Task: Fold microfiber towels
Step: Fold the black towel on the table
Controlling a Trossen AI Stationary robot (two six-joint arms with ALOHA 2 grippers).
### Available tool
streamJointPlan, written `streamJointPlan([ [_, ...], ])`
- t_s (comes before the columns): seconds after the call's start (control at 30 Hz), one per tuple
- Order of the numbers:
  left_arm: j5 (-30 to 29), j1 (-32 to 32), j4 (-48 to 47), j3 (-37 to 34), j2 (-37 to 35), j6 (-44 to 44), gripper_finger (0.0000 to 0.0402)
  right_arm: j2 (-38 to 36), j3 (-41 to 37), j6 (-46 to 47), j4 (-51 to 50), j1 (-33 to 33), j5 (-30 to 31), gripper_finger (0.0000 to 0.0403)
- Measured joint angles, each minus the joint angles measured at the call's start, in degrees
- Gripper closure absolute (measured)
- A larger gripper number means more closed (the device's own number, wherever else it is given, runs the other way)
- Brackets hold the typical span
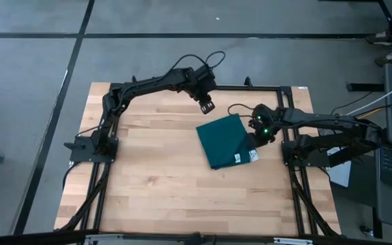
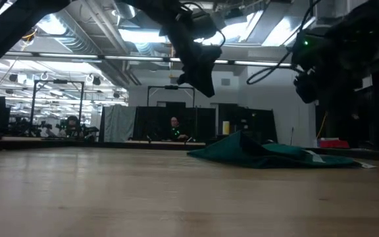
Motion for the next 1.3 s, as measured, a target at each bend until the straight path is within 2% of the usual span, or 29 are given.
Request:
streamJointPlan([
  [0.13,2.45,1.39,1.29,0.02,0.32,0.6,0.0343,0.22,-2.84,1.03,1.48,0.13,2.59,0.0256],
  [0.37,6.42,3.16,1.11,0.02,1.88,1.11,0.0343,0.27,-7.31,5.18,10.56,0.15,4.03,0.0273],
  [0.6,6.86,3.87,2.23,0.13,3.19,2.53,0.0343,1.96,-9.47,6.18,13.19,-0.72,4.8,0.028],
  [1.0,8.13,4.17,2.02,0.04,4.55,4.06,0.0343,8.51,-11.06,6.56,21.34,-1.47,4.05,0.0265],
  [1.2,7.97,4.2,1.97,0.04,4.55,4.62,0.0343,11.84,-11.06,7.11,24.95,-1.47,3.82,0.0286],
  [1.3,8.0,4.2,1.97,0.04,4.55,4.61,0.0343,12.81,-11.03,7.72,25.56,-1.47,3.61,0.0308],
])
